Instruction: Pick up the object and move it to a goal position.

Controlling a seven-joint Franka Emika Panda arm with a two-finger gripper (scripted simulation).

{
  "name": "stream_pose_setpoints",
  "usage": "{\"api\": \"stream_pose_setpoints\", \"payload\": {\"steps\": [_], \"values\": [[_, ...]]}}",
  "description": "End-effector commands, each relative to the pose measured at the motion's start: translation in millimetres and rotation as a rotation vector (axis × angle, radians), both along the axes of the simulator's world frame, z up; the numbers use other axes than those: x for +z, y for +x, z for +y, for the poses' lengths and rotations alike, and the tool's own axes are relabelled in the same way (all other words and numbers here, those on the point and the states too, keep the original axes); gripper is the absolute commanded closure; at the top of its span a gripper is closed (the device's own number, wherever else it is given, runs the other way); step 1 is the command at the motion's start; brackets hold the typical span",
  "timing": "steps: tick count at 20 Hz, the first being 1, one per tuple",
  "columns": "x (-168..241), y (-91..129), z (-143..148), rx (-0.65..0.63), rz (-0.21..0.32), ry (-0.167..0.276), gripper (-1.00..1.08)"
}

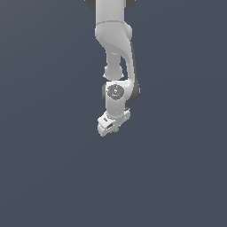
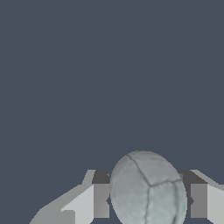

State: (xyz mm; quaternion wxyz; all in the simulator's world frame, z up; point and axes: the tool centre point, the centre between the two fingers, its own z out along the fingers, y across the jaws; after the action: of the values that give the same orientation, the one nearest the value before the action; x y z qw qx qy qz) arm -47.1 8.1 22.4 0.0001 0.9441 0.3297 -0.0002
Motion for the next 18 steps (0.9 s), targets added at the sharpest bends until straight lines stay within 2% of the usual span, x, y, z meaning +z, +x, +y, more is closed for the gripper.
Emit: {"api": "stream_pose_setpoints", "payload": {"steps": [1,9,18], "values": [[4.1,1.0,2.0,0.0,-0.001,0.0,1.08],[44.0,8.5,20.4,0.001,-0.001,0.0,1.08],[125.6,25.4,58.1,0.002,0.0,0.0,1.08]]}}
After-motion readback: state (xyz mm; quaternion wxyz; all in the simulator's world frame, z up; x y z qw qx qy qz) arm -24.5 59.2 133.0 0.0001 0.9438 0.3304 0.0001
